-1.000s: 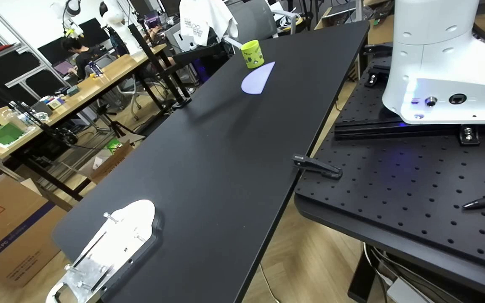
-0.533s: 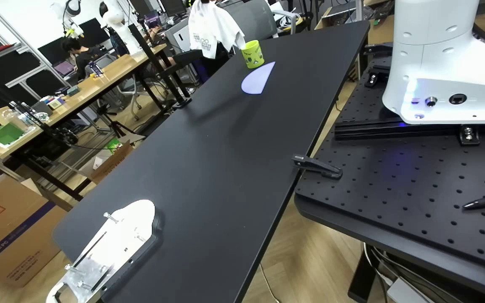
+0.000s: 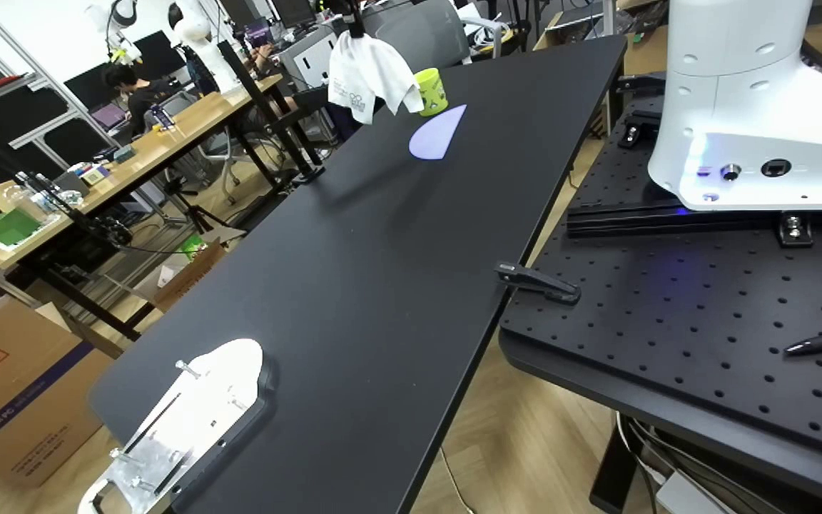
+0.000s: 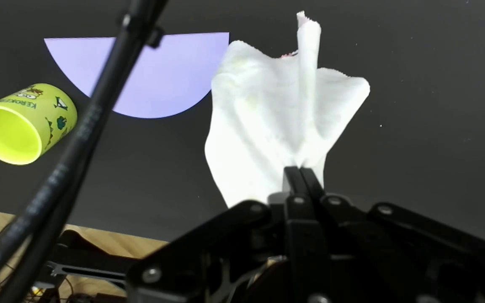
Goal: Unhang the cloth from the stand,hang it back up and hang it again
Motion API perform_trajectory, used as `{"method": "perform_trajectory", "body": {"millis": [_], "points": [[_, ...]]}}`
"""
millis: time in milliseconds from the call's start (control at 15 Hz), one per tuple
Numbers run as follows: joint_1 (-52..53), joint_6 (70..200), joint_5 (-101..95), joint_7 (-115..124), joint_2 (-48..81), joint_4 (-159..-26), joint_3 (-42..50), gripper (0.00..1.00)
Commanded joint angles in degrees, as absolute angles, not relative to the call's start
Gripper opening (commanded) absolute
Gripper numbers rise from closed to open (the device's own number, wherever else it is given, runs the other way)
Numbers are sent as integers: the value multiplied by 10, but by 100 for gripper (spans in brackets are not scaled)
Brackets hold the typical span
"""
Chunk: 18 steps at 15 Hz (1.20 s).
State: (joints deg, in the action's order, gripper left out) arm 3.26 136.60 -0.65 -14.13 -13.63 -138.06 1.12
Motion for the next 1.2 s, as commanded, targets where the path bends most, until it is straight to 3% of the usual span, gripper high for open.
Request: {"method": "perform_trajectory", "body": {"millis": [0,1133], "points": [[32,1367,-3,-128,-118,-1366,5,0],[40,1429,61,-164,-63,-1338,0,0]]}}
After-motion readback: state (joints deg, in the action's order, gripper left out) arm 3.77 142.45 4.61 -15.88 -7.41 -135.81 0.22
